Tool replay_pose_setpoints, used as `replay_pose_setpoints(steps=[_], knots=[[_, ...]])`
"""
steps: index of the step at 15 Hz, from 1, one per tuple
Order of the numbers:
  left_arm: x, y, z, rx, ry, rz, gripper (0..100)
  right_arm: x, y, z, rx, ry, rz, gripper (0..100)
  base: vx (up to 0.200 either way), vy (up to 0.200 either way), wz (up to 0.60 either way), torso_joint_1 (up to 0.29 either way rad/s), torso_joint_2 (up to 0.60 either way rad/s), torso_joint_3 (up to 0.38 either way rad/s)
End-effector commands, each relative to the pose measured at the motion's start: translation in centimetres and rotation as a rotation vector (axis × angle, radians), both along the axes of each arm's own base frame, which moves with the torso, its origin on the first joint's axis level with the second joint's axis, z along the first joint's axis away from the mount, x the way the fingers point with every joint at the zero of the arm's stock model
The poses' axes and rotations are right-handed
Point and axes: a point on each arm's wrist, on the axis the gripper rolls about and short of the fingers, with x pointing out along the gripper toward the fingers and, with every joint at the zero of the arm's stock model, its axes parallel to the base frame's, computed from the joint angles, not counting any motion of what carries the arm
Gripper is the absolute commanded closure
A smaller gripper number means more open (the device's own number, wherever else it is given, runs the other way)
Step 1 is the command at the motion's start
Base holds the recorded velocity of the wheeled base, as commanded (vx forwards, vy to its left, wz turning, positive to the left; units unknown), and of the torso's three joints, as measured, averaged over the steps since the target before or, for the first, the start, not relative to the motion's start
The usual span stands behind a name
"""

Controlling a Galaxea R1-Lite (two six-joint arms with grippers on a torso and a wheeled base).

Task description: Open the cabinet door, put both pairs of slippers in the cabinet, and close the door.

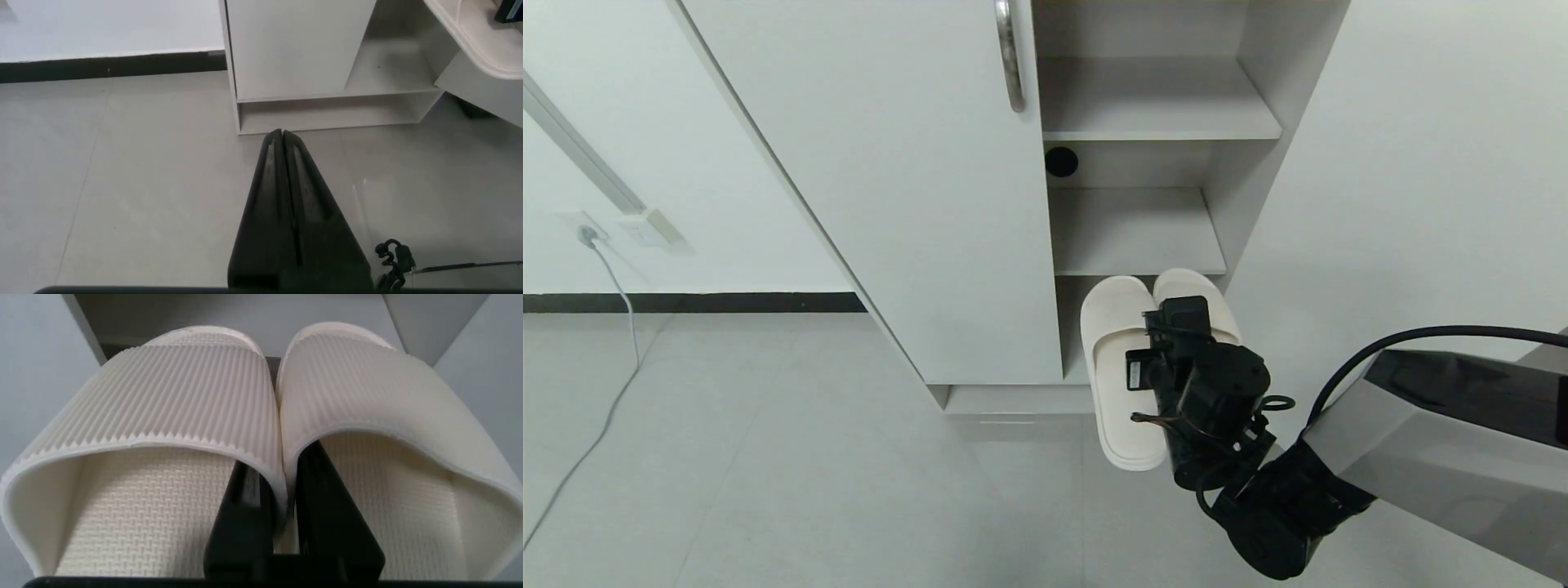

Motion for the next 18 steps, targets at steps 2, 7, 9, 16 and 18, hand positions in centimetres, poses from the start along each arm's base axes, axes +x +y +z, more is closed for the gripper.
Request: replay_pose_setpoints(steps=[2,7,9,16,18], knots=[[0.0,0.0,0.0,0.0,0.002,0.0,100,0.1,0.0,-0.2,-0.002,0.002,-0.002,100,0.2,0.0,0.0,-0.002,0.0,0.007],[0.0,0.0,0.0,0.0,0.002,0.0,100,0.1,-0.1,-0.2,-0.003,0.003,-0.003,100,0.2,0.0,0.0,0.004,0.0,0.0],[0.0,0.0,0.0,0.0,0.002,0.0,100,0.1,-0.1,-0.2,-0.004,0.003,-0.002,100,0.2,0.0,0.0,0.002,0.0,0.002],[0.0,0.0,0.0,0.0,0.002,0.0,100,1.2,-0.5,-0.6,-0.003,0.009,-0.021,100,0.057,0.0,0.0,0.0,0.0,0.001],[0.0,0.0,0.0,0.0,0.002,0.0,100,3.3,-0.6,-1.0,0.017,-0.001,-0.054,100,0.0,0.0,0.0,0.0,0.0,0.0]])
